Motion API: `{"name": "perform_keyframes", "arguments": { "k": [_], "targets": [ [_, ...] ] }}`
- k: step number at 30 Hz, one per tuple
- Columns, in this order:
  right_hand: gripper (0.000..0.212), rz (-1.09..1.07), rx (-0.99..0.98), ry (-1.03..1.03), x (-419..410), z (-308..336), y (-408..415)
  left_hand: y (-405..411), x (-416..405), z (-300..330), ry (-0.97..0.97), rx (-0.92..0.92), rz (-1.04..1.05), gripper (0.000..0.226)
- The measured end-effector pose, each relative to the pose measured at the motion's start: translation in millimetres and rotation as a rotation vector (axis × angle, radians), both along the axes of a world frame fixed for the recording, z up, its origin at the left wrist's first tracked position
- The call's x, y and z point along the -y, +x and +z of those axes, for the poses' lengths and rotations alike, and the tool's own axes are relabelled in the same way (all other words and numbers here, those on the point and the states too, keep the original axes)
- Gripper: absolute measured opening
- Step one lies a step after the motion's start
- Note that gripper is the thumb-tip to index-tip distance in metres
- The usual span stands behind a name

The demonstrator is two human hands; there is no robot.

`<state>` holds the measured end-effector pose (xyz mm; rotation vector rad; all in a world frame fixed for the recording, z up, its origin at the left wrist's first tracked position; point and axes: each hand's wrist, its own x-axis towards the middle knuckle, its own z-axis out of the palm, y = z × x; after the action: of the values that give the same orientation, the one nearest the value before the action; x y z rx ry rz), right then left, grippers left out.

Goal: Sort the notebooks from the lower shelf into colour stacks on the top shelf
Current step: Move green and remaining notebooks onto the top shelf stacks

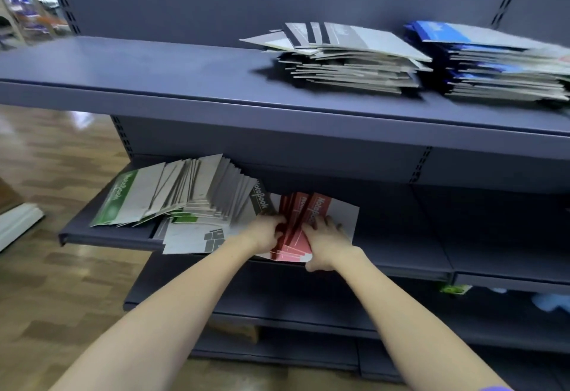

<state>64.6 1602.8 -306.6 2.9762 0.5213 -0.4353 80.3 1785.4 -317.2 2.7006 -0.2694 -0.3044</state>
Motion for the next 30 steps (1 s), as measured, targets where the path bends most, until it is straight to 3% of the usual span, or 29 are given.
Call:
{"name": "perform_keyframes", "arguments": {
  "k": [4,10,17,20,25,27,30],
  "targets": [
    [0.074,-0.012,-0.040,-0.018,-8,3,5,-4,-12,6,-0.011,-0.030,-0.026,0.045],
    [0.056,0.000,0.094,-0.002,-11,0,5,-12,-14,8,-0.040,-0.044,-0.069,0.054],
    [0.043,-0.066,0.161,0.198,7,1,-2,-13,-6,12,-0.454,-0.018,0.255,0.033],
    [0.046,-0.103,0.162,0.318,15,-6,-23,-10,6,14,-0.636,-0.177,0.242,0.036],
    [0.055,-0.143,0.193,0.514,38,-14,-77,-11,41,19,-0.958,-0.463,0.432,0.026],
    [0.056,-0.145,0.196,0.554,43,-12,-92,-15,59,16,-1.024,-0.508,0.476,0.025],
    [0.063,-0.209,0.112,0.570,57,-7,-104,-21,81,12,-1.091,-0.480,0.461,0.043]
  ]
}}
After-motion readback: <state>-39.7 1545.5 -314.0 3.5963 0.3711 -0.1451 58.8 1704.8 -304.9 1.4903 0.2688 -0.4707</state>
